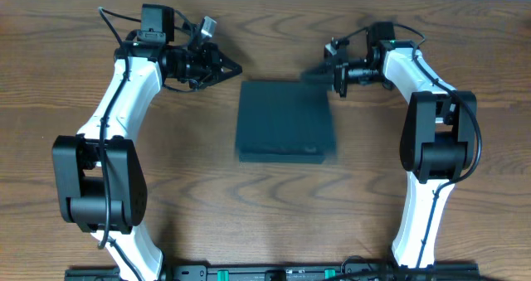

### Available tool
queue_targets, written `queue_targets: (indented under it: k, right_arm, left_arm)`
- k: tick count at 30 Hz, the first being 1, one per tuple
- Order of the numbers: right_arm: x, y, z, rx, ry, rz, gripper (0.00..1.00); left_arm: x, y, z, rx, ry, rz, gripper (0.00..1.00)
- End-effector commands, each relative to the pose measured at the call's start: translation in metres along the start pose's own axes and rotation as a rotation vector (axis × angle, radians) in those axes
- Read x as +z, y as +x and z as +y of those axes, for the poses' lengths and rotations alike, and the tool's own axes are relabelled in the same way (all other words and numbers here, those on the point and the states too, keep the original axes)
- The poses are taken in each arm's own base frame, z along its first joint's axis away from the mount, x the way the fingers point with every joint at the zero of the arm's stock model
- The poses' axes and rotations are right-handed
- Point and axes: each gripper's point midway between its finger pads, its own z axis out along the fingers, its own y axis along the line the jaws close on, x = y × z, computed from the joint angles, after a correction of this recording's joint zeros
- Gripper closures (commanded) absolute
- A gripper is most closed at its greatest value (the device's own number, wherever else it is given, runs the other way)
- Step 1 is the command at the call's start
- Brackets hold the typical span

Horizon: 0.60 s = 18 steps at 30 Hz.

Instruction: Pack container

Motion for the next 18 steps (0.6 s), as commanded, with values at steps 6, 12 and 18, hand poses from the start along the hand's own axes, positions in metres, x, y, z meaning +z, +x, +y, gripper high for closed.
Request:
queue_targets:
  k: [6, 12, 18]
  right_arm:
    - [-0.015, 0.031, -0.033, -0.250, 0.300, 0.013, 0.99]
    - [-0.039, 0.017, -0.036, -0.380, 0.532, -0.072, 0.99]
    - [-0.081, 0.006, -0.009, -0.543, 0.863, -0.219, 0.98]
  left_arm:
    - [0.009, 0.018, 0.008, 0.080, -0.103, 0.058, 0.95]
    - [0.001, 0.028, 0.041, 0.101, -0.292, 0.085, 0.95]
    - [-0.018, 0.034, 0.055, 0.195, -0.519, 0.084, 0.94]
